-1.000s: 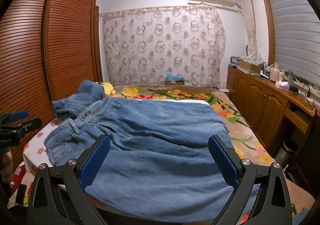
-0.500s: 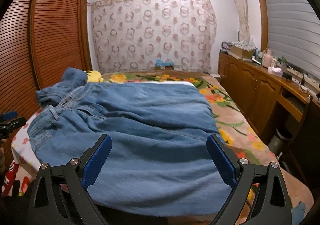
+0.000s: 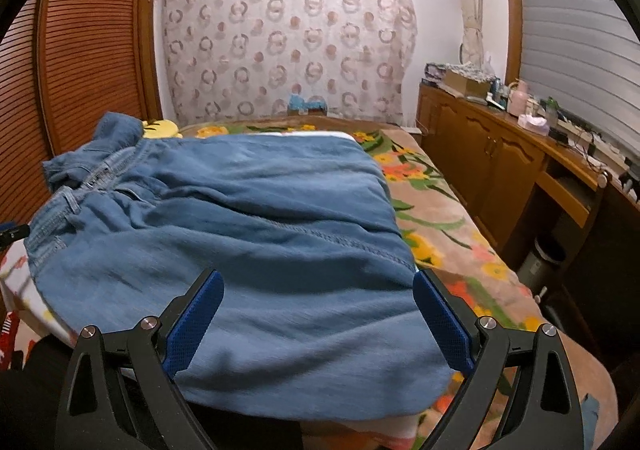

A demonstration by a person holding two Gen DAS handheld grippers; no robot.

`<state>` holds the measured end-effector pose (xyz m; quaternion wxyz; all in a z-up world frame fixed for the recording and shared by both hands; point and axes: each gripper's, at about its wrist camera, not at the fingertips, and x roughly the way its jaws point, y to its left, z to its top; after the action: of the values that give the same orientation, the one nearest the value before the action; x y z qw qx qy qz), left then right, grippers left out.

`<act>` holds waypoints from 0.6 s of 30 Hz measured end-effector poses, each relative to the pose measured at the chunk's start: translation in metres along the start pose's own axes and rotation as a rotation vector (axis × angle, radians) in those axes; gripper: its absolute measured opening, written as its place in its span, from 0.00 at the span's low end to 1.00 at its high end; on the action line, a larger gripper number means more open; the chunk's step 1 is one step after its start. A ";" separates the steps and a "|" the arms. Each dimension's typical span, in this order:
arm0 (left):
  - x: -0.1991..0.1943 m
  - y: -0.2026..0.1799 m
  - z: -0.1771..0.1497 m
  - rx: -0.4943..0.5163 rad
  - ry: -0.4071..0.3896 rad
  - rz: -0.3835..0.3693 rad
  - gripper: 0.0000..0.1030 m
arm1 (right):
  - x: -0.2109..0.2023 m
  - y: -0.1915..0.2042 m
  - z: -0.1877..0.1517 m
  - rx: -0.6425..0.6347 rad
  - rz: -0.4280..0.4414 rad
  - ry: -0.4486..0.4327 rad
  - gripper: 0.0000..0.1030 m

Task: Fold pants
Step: 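Close the left gripper on the jeans waistband while the right gripper grasps the leg edge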

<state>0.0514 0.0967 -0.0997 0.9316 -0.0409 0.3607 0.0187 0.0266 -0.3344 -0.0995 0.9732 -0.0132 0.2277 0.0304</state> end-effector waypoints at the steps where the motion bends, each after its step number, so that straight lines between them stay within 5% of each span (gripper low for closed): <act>1: 0.002 0.003 -0.001 -0.003 0.005 -0.003 0.75 | -0.001 0.001 -0.001 0.004 -0.004 0.008 0.93; 18: 0.021 0.014 -0.018 -0.040 0.067 -0.076 0.54 | 0.006 -0.023 0.014 0.074 -0.014 0.105 0.92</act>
<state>0.0538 0.1087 -0.1278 0.9180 -0.0738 0.3895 -0.0109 0.0392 -0.3562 -0.0895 0.9598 0.0199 0.2795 0.0145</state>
